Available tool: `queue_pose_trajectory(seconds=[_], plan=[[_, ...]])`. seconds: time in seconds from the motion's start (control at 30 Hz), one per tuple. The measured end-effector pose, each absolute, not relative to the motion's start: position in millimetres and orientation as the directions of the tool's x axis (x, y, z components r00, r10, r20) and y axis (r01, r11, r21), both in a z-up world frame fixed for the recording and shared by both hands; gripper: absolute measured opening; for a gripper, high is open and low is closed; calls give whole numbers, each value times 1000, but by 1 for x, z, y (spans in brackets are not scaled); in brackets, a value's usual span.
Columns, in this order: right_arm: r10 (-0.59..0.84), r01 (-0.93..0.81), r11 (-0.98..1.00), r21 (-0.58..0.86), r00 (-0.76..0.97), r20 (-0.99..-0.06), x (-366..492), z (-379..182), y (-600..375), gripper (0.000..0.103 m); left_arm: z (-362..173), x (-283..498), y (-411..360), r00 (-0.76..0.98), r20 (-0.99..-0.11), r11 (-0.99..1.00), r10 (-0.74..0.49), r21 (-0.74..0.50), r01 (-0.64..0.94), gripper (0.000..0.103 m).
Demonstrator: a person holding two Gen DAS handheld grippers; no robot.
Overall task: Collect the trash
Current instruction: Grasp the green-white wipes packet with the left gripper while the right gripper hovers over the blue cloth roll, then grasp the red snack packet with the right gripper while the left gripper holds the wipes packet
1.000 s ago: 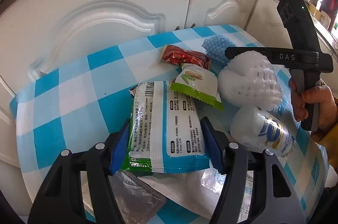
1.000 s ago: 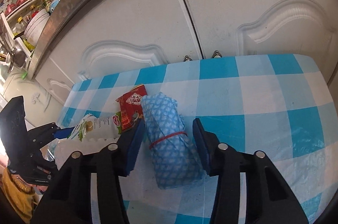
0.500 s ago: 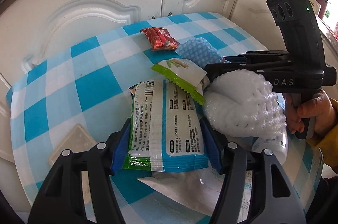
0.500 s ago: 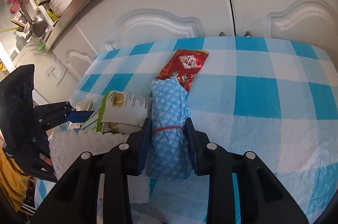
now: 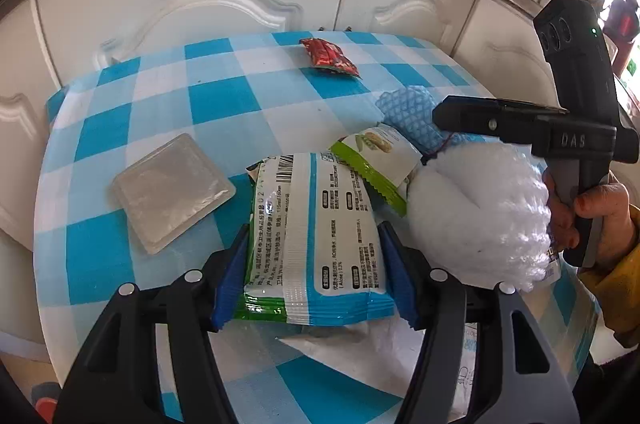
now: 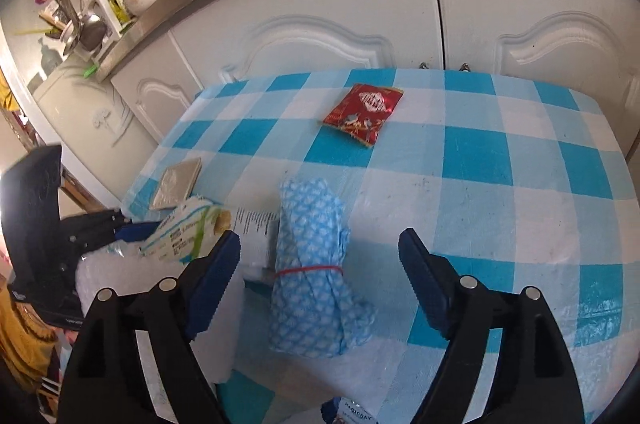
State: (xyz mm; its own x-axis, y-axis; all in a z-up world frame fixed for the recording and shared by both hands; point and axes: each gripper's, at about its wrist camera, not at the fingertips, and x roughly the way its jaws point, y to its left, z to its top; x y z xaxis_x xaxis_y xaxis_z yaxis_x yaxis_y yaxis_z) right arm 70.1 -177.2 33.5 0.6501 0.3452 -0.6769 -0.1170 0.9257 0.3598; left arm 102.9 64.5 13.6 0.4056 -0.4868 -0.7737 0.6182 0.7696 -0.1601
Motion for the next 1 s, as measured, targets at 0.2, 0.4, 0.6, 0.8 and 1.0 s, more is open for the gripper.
queue_pose_trajectory(seconds=[0.2, 0.4, 0.6, 0.8, 1.0], plan=[[305, -26, 920, 390, 671, -675, 123, 40, -197, 81, 22, 100, 89, 500, -727, 833, -470, -178, 524, 63], [233, -28, 961, 276, 620, -749, 181, 30, -183, 68, 29, 98, 110, 543, -689, 856, -480, -231, 463, 60], [166, -44, 984, 174, 597, -785, 206, 17, -165, 60, 33, 93, 118, 538, -655, 834, -531, -291, 469, 41], [63, -58, 998, 35, 615, -786, 206, 15, -148, 32, 25, 93, 111, 499, -675, 818, -543, -289, 498, 41], [65, -60, 998, 35, 634, -770, 200, 13, -147, 20, 30, 87, 102, 530, -685, 829, -500, -201, 522, 72]])
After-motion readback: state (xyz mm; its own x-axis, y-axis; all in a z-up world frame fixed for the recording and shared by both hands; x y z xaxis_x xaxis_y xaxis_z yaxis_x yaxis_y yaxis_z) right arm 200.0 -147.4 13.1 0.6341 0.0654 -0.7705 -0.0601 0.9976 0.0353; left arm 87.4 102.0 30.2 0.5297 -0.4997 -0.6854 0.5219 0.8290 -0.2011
